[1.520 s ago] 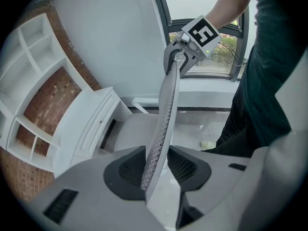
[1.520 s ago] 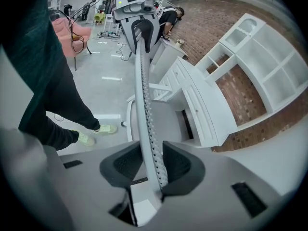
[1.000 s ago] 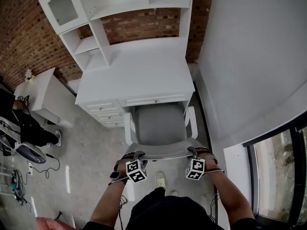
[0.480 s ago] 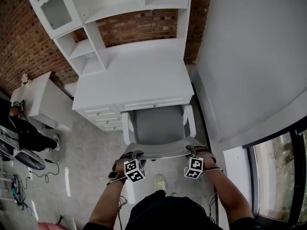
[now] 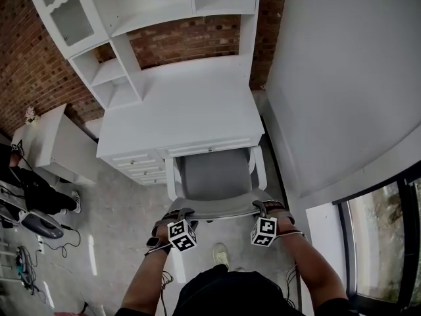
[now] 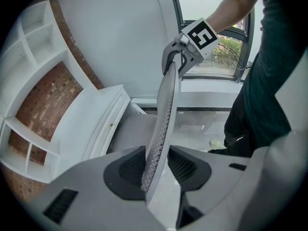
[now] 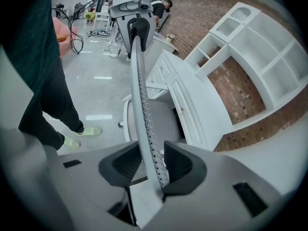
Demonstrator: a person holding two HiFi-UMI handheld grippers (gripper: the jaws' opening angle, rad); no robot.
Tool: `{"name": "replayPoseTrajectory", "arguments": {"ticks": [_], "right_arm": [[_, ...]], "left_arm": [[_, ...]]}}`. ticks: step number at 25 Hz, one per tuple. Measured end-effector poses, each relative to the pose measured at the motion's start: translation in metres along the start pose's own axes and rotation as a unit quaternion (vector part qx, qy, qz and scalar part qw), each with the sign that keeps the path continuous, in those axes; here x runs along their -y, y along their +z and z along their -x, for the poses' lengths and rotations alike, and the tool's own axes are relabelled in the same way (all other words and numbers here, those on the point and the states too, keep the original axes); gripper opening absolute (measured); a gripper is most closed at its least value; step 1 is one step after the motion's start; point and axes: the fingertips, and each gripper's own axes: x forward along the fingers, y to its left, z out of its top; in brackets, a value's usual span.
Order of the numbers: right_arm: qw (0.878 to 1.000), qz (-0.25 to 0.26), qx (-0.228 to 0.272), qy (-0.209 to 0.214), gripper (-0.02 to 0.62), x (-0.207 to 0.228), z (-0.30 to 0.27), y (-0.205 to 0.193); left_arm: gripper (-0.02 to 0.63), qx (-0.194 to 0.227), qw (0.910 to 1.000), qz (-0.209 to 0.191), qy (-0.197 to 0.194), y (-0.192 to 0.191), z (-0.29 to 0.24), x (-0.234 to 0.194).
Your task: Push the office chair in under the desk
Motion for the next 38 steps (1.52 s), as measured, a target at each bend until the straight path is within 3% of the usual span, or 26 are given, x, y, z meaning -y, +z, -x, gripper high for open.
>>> {"name": "replayPoseTrajectory", "arguments": {"ticks": [7, 16, 20, 24, 27, 30, 33, 38], "right_arm": [[1.000, -0.007, 0.002, -0.007, 0.141, 0.001, 0.000, 0.000], [0.997, -0.071, 0.023, -0.019, 0.163, 0.002, 0.021, 0.004], [0.992, -0.109, 0.044, -0.034, 0.160, 0.010, 0.046, 0.006], [0.979, -0.178, 0.079, -0.055, 0.131, 0.021, 0.078, 0.010], [0.965, -0.232, 0.105, -0.065, 0.105, 0.030, 0.102, 0.014], [0.946, -0.288, 0.131, -0.070, 0.073, 0.038, 0.124, 0.016], [0.926, -0.337, 0.159, -0.066, 0.047, 0.039, 0.143, 0.019], [0.889, -0.405, 0.208, -0.056, 0.030, 0.045, 0.166, 0.022]], "left_arm": [[0.158, 0.015, 0.9998, 0.014, 0.000, 0.001, 0.000, -0.002], [0.164, 0.061, 0.9969, 0.037, 0.035, 0.011, 0.022, -0.001], [0.163, 0.115, 0.9880, 0.080, 0.066, 0.034, 0.050, -0.007], [0.154, 0.168, 0.9734, 0.132, 0.083, 0.062, 0.076, -0.009], [0.149, 0.207, 0.9566, 0.190, 0.077, 0.077, 0.086, -0.005], [0.126, 0.250, 0.9287, 0.266, 0.066, 0.087, 0.095, -0.002], [0.109, 0.281, 0.9040, 0.317, 0.060, 0.100, 0.108, 0.003], [0.060, 0.331, 0.8541, 0.397, 0.057, 0.120, 0.132, 0.005]]}}
